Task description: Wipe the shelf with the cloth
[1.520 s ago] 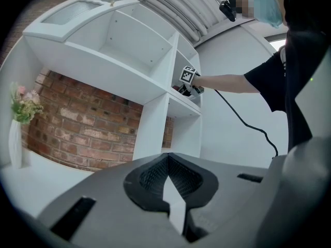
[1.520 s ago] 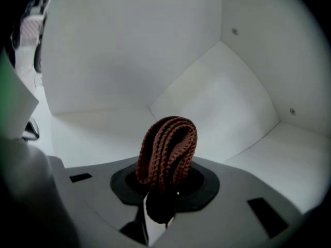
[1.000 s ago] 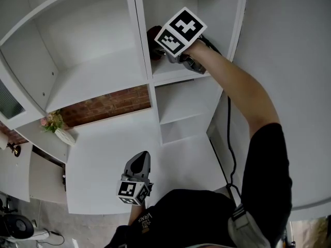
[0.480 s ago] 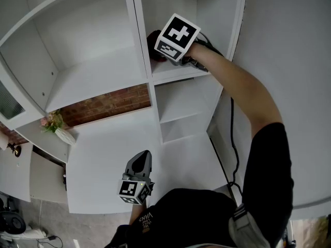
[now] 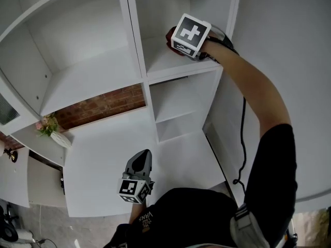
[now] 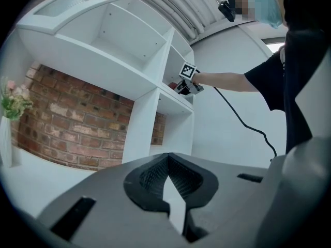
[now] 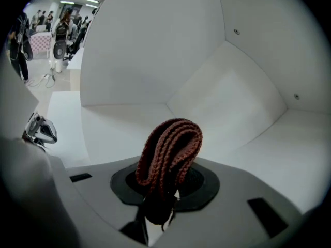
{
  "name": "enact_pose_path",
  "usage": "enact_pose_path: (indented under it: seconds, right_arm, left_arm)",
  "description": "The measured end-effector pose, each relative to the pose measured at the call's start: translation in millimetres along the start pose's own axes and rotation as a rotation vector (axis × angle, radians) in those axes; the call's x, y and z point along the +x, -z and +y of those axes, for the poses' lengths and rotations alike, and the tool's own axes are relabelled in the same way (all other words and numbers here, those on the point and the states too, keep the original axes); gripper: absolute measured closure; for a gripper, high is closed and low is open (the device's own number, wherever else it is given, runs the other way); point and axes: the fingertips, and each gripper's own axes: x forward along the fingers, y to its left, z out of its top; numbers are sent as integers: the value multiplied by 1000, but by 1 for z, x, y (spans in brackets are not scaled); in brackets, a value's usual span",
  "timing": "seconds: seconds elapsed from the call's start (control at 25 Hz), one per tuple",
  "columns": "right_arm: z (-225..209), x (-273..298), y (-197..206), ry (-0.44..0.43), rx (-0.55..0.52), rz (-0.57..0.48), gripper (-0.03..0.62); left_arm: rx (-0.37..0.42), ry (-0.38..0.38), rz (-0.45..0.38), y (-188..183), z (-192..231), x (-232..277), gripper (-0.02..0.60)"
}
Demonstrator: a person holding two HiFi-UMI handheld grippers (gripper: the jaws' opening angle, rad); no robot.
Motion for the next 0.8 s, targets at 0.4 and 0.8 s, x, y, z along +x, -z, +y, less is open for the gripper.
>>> enact_pose_path:
  seconds: [0.4, 0.8]
  right_arm:
    - [-24, -6, 49, 215, -218, 295, 500]
    - [-22, -18, 26, 223, -145, 141, 499]
  left_arm:
    - [-14, 48, 7, 2, -4, 5, 575]
    - [-21, 55, 13, 5, -2, 3, 575]
